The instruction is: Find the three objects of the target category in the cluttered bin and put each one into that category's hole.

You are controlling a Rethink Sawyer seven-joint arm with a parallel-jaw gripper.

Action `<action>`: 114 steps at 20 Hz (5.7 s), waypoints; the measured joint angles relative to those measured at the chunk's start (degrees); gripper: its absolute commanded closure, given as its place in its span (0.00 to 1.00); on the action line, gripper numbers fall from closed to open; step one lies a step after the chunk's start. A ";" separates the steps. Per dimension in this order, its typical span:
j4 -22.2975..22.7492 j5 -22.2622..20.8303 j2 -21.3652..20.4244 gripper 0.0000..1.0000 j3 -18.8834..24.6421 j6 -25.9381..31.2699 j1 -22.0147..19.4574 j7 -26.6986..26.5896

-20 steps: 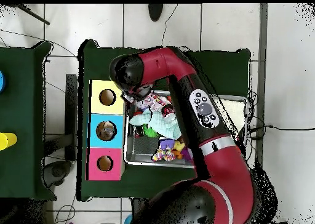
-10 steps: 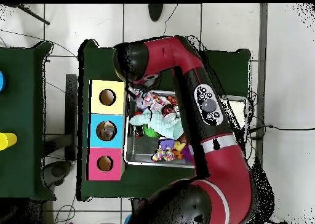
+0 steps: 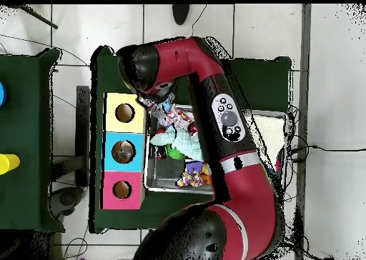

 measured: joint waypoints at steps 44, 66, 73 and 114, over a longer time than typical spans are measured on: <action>-11.84 -8.72 5.33 0.00 -3.62 3.17 4.39 -9.50; -14.35 -9.12 6.01 0.00 -7.18 7.47 5.93 -9.83; -14.42 -9.13 6.66 0.00 -7.52 9.51 5.97 -9.83; -14.25 -3.18 10.78 1.00 -8.01 20.03 6.26 -9.83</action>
